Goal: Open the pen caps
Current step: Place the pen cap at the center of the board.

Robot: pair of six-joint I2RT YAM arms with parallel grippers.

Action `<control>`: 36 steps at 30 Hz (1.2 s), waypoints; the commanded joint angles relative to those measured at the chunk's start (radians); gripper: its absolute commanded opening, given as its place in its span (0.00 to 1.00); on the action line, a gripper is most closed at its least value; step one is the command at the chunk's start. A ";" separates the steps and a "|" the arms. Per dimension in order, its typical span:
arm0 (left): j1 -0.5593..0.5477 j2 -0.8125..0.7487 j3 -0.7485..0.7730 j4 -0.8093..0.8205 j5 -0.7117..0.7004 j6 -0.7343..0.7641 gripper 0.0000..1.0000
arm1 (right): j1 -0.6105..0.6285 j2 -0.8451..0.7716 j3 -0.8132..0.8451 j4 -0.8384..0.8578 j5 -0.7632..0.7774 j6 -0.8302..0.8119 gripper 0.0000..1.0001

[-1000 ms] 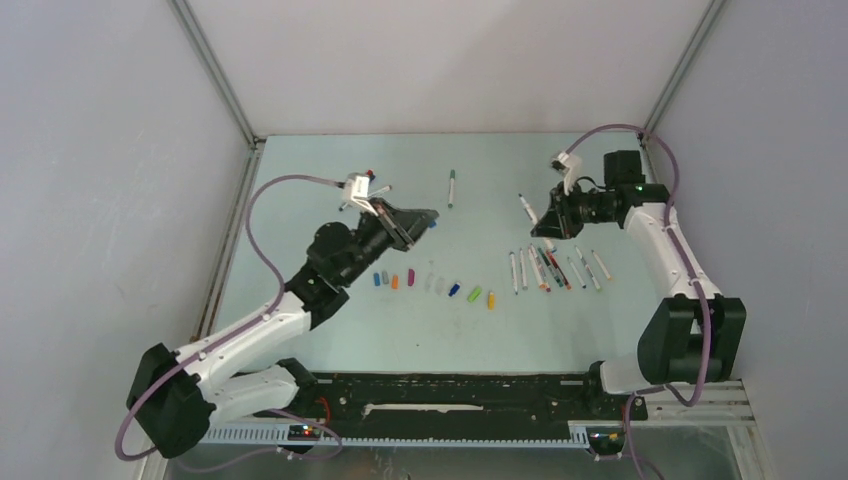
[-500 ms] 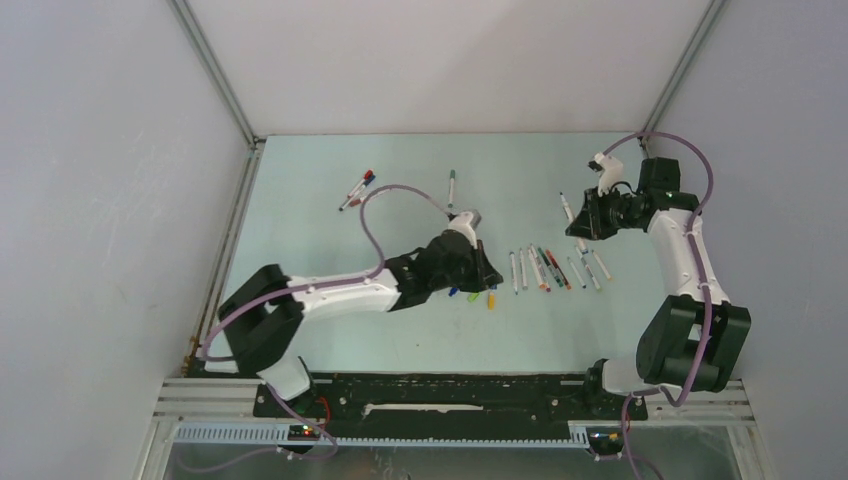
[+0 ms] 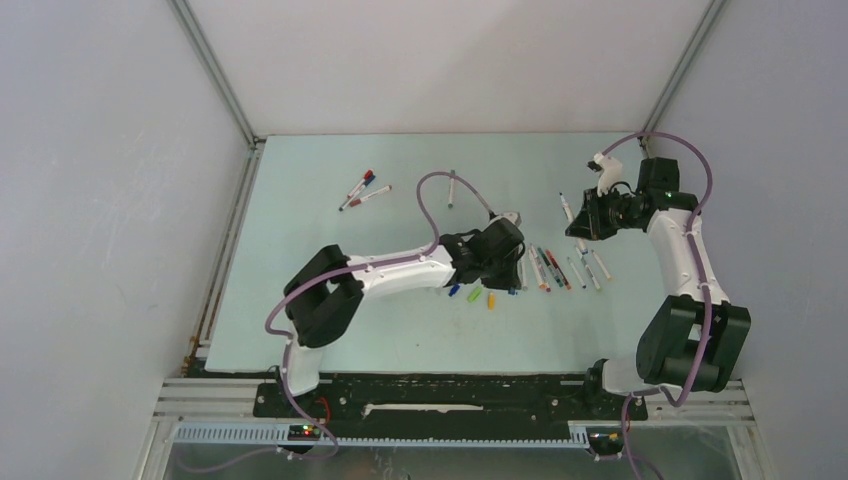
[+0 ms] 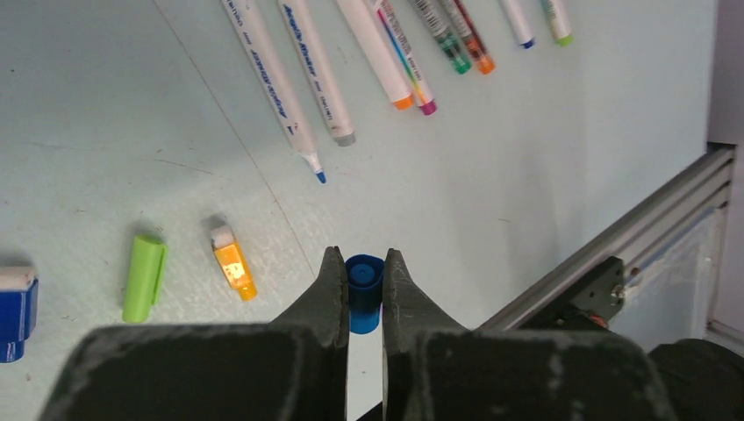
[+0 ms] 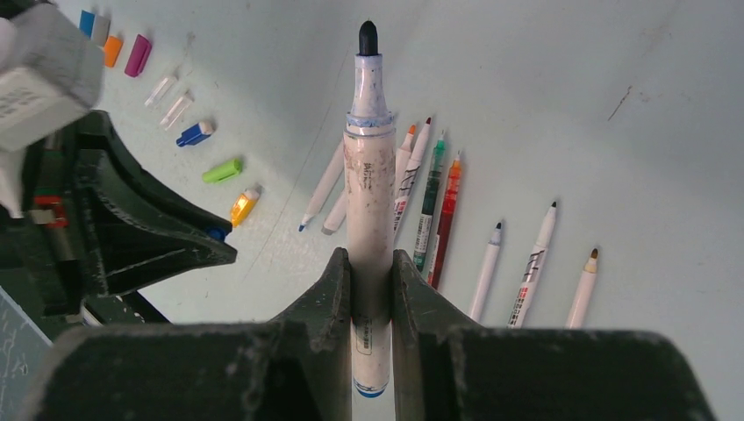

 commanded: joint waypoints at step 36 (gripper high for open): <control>-0.002 0.221 0.247 -0.266 0.007 0.034 0.27 | -0.001 0.010 0.007 0.009 -0.008 -0.003 0.00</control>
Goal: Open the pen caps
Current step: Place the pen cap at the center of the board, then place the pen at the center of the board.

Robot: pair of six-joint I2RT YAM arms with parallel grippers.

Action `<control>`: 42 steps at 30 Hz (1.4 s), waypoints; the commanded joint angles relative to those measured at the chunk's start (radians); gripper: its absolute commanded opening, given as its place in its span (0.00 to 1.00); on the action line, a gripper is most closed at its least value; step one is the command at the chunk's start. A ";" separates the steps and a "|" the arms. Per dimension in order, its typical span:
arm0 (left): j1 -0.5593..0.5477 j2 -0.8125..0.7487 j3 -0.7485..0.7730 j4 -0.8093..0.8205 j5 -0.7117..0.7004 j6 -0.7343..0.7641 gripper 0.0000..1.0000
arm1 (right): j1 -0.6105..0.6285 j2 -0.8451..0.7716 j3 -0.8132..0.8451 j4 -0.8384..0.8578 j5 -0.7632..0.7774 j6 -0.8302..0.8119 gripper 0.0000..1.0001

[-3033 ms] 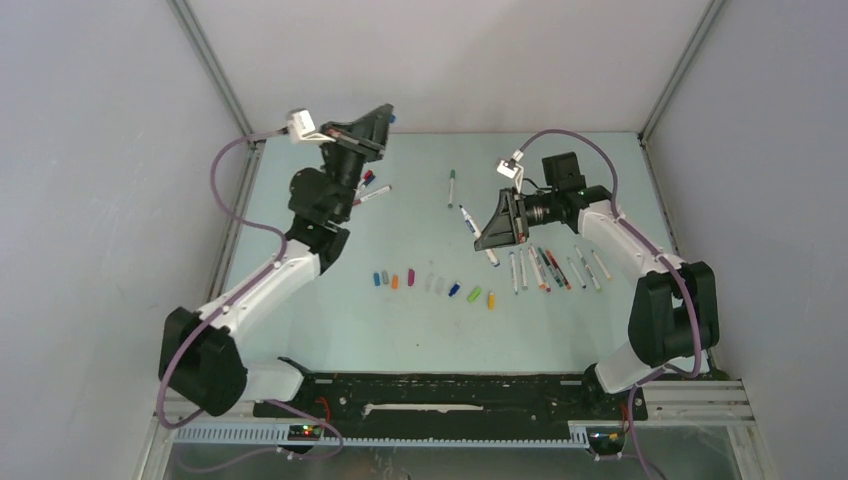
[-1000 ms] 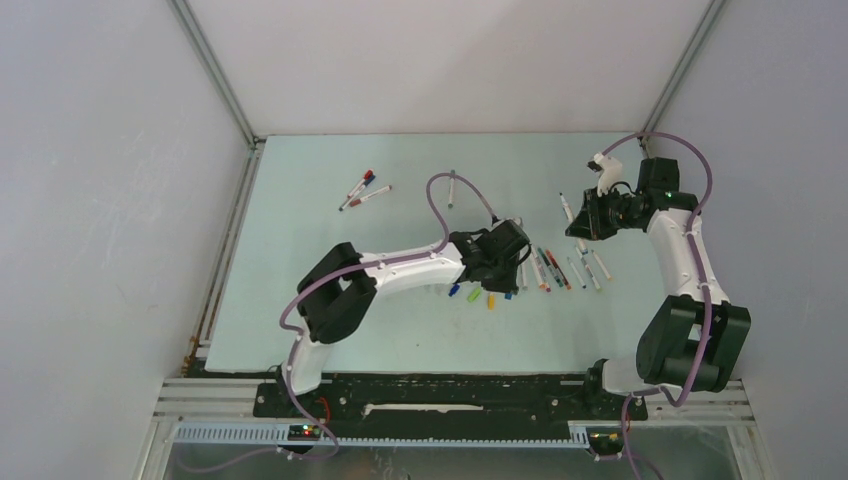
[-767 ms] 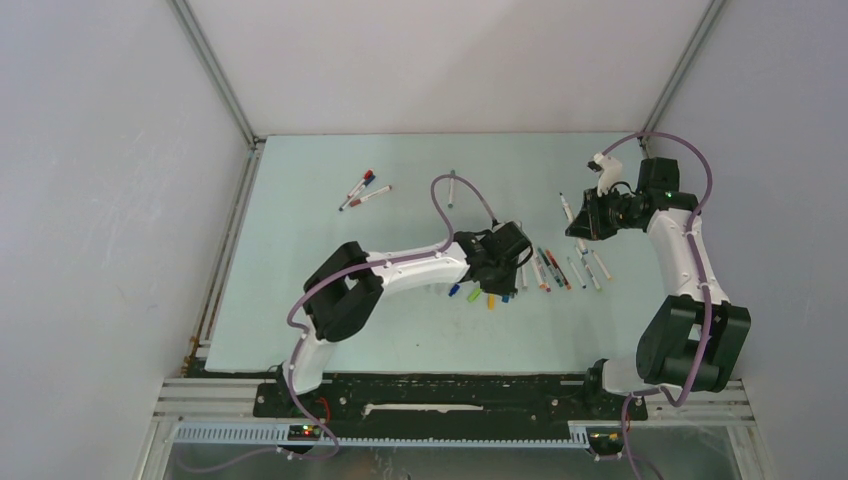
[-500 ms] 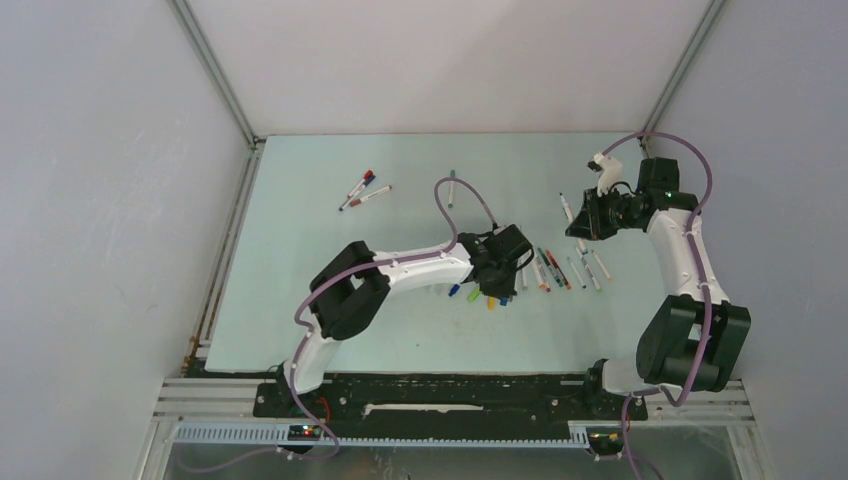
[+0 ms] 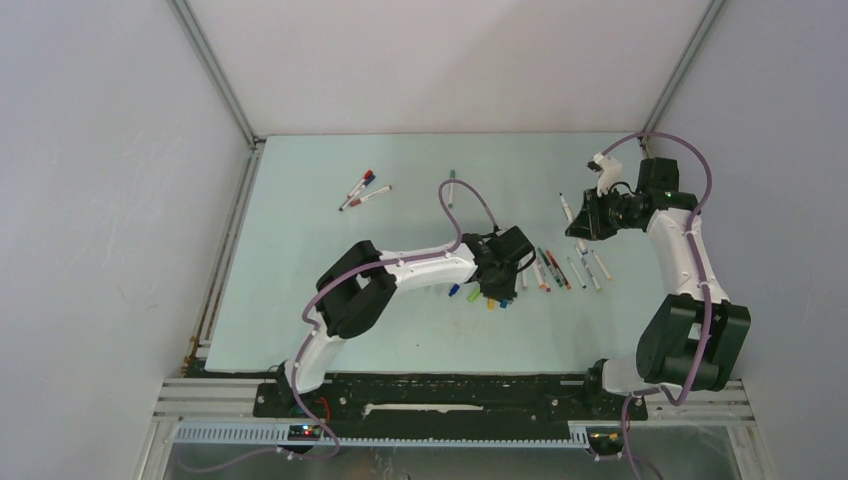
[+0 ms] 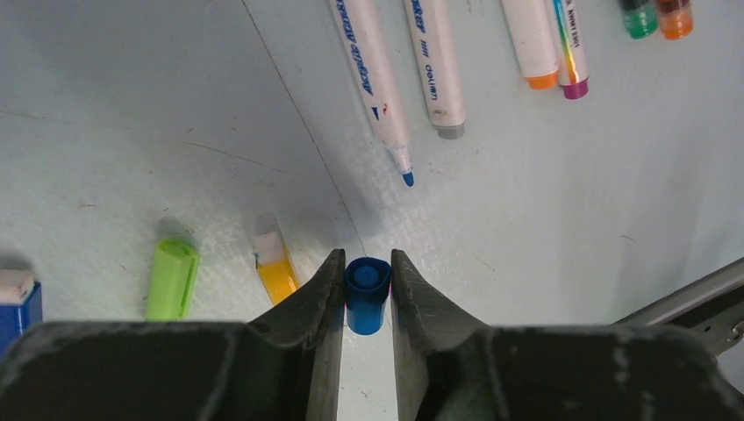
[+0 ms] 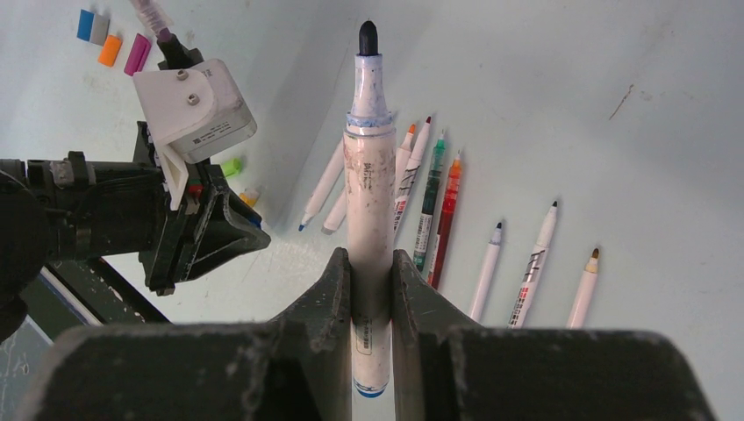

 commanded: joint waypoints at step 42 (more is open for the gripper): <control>0.035 -0.737 -0.484 0.340 -0.352 0.308 0.63 | -0.162 0.221 0.005 0.028 0.412 -0.063 0.00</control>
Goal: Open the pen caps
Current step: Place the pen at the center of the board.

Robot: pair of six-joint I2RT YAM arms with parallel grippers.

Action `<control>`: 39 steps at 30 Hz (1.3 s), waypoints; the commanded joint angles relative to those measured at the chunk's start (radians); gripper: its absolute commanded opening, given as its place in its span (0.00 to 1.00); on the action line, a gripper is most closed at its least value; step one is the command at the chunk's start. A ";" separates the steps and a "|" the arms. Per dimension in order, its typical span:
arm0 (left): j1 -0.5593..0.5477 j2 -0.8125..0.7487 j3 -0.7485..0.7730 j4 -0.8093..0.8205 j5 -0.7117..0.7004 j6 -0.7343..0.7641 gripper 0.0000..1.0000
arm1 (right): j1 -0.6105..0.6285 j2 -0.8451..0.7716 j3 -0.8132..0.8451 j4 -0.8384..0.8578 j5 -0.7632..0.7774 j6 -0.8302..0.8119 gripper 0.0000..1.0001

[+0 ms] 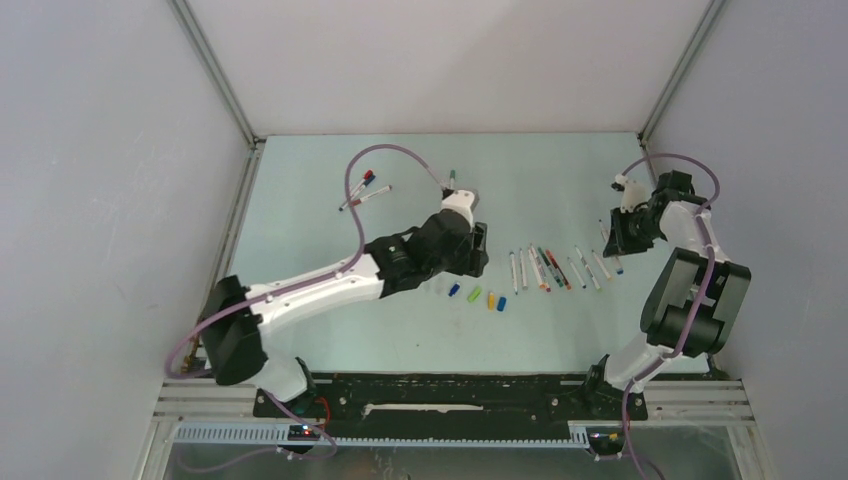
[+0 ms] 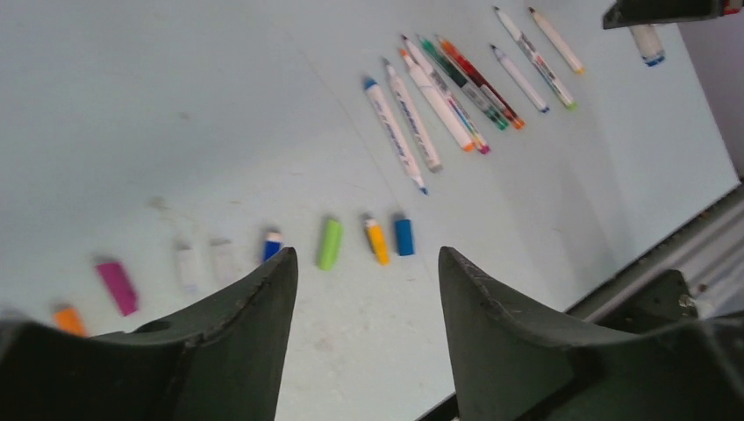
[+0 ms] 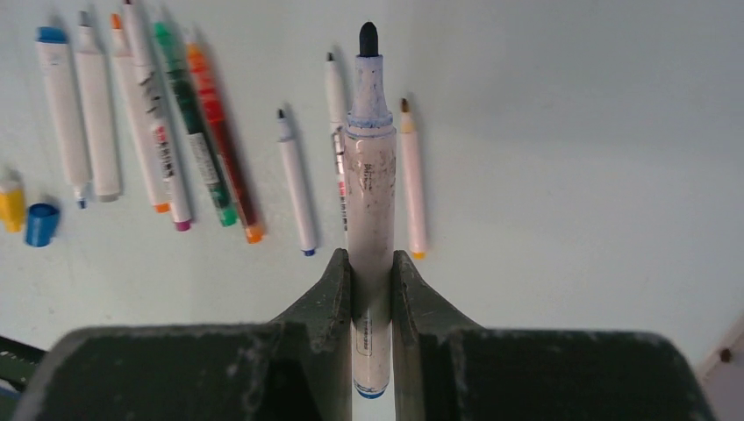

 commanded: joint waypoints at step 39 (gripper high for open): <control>0.027 -0.504 -0.498 0.388 -0.248 0.095 0.80 | -0.019 0.201 0.014 0.023 0.259 -0.058 0.29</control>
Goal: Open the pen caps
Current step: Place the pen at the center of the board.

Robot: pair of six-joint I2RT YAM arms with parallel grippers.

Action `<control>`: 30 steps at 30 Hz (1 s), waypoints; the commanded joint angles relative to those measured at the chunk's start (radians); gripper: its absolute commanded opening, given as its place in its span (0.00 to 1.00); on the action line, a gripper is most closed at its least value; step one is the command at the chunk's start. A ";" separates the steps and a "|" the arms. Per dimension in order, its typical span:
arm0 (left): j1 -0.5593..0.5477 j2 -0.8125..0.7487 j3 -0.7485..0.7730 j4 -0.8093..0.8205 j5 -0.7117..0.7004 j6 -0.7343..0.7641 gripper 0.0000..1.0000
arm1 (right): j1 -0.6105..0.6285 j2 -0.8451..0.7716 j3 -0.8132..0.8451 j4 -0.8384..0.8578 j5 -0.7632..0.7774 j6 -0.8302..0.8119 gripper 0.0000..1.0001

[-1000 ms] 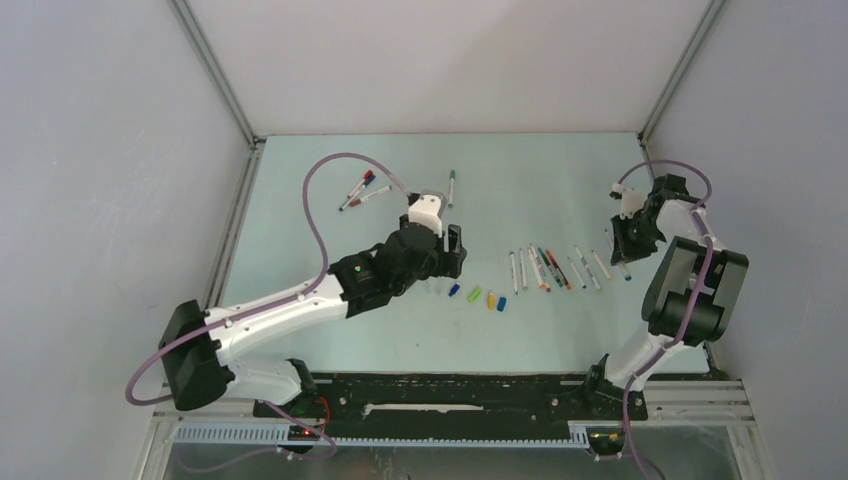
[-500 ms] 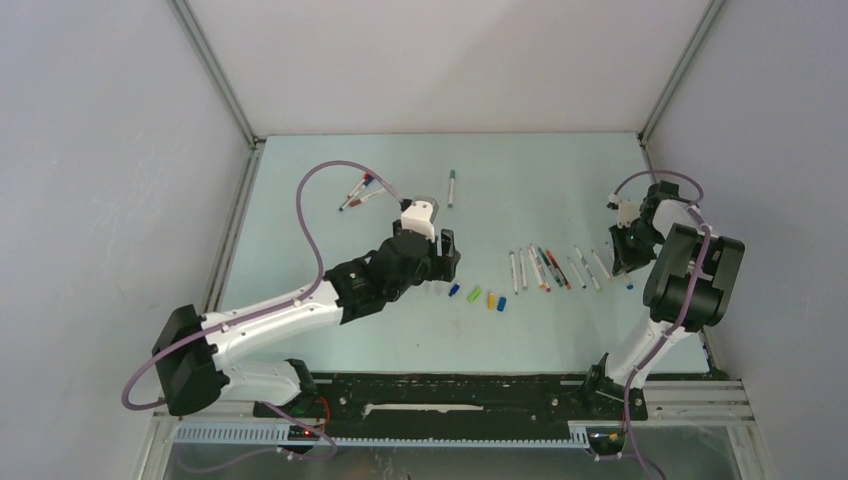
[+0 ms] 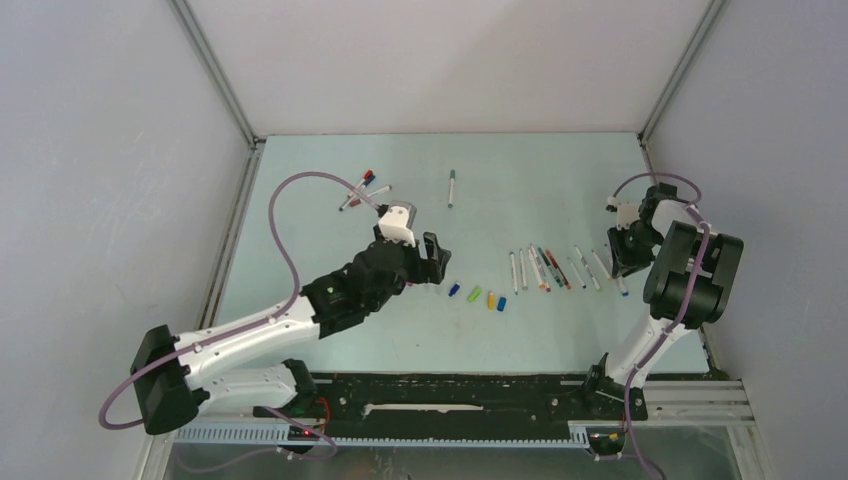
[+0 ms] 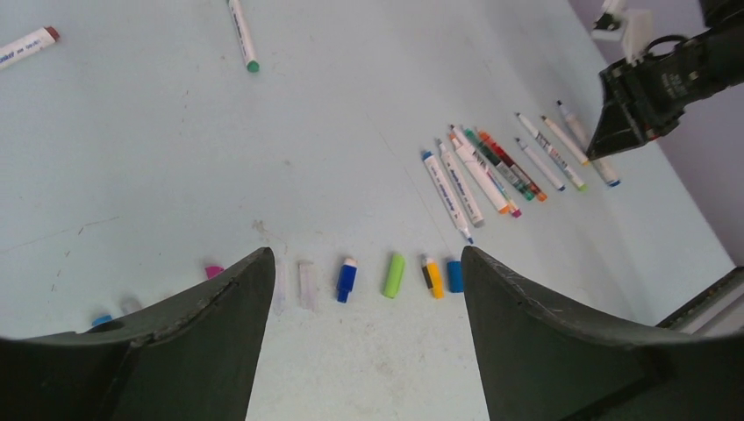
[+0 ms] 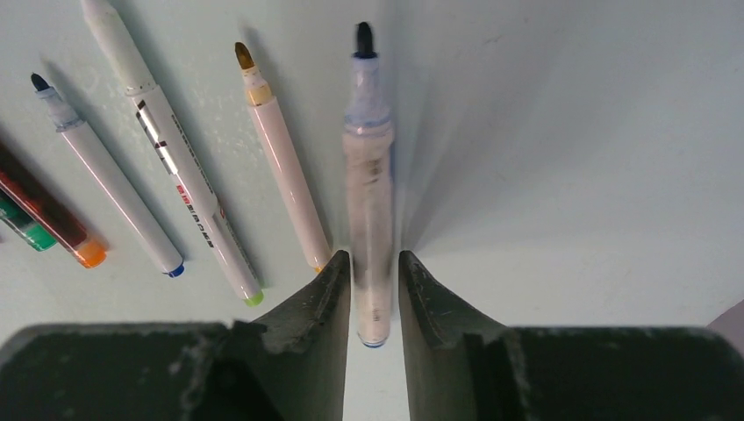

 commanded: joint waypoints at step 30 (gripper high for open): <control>0.028 -0.104 -0.095 0.211 0.027 -0.006 0.91 | -0.006 -0.107 0.015 -0.005 -0.065 -0.001 0.36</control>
